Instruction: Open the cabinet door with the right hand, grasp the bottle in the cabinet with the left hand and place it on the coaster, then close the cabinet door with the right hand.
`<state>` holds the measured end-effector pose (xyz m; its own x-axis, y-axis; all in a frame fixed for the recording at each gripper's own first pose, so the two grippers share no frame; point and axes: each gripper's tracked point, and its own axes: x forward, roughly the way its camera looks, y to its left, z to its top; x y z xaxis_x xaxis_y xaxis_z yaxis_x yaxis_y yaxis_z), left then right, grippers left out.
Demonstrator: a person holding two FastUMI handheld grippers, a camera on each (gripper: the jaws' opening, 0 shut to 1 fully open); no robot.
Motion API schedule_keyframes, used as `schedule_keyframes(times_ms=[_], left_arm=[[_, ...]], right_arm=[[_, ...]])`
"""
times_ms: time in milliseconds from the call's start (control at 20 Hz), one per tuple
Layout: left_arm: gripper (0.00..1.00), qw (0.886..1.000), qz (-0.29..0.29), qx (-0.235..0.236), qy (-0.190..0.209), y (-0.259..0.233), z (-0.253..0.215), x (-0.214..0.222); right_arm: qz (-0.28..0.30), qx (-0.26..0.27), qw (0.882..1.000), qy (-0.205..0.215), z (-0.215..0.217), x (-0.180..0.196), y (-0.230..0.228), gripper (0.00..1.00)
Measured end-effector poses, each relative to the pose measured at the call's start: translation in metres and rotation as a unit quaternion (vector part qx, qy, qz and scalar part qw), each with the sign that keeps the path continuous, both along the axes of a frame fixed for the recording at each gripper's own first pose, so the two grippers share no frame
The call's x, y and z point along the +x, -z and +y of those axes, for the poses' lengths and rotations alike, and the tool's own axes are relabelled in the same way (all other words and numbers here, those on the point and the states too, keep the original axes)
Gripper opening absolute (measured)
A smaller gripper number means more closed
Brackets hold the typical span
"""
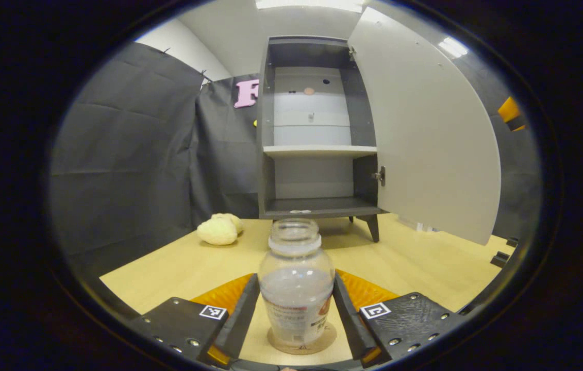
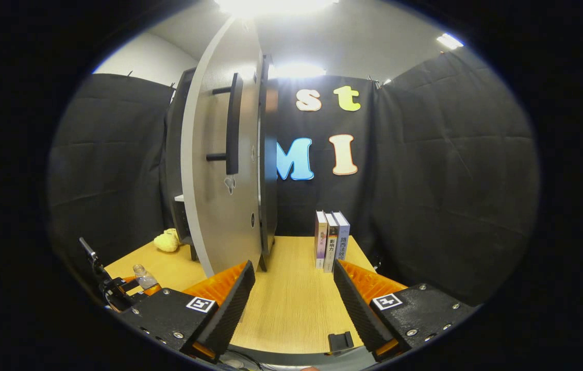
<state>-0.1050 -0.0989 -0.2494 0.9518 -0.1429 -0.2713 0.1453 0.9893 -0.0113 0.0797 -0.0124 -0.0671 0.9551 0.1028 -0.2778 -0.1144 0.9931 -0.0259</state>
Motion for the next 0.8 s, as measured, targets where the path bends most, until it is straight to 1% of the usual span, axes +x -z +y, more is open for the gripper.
schedule_keyframes(times_ms=[200, 350, 450, 500, 550, 600, 700, 800], left_arm=[[0.80, 1.000, -0.013, 0.013, 0.003, -0.040, -0.002, -0.001], [0.82, 1.000, -0.011, 0.012, -0.007, -0.074, 0.000, -0.005], [0.75, 1.000, -0.013, 0.008, -0.018, -0.103, 0.007, -0.011], [0.78, 1.000, -0.016, 0.006, -0.024, -0.118, 0.012, -0.014], [0.75, 1.000, -0.015, 0.002, -0.028, -0.132, 0.015, -0.016], [0.78, 0.999, -0.011, -0.003, -0.032, -0.143, 0.019, -0.018], [0.78, 0.999, -0.008, 0.003, -0.040, -0.161, 0.032, -0.018], [0.78, 0.999, -0.014, 0.017, -0.048, -0.181, 0.048, -0.017]], right_arm=[[-0.027, 0.021, 0.999, -0.004, 0.000, 0.003, -0.026, 0.95], [-0.051, 0.046, 0.998, 0.002, -0.002, 0.011, -0.050, 0.95], [-0.063, 0.061, 0.996, 0.014, -0.007, 0.016, -0.064, 0.94], [-0.068, 0.068, 0.995, 0.019, -0.009, 0.020, -0.072, 0.91], [-0.073, 0.074, 0.994, 0.026, -0.011, 0.025, -0.079, 0.95], [-0.080, 0.079, 0.993, 0.033, -0.013, 0.029, -0.087, 0.95], [-0.093, 0.085, 0.991, 0.049, -0.015, 0.037, -0.099, 0.95], [-0.098, 0.077, 0.990, 0.063, -0.015, 0.045, -0.105, 0.94]])
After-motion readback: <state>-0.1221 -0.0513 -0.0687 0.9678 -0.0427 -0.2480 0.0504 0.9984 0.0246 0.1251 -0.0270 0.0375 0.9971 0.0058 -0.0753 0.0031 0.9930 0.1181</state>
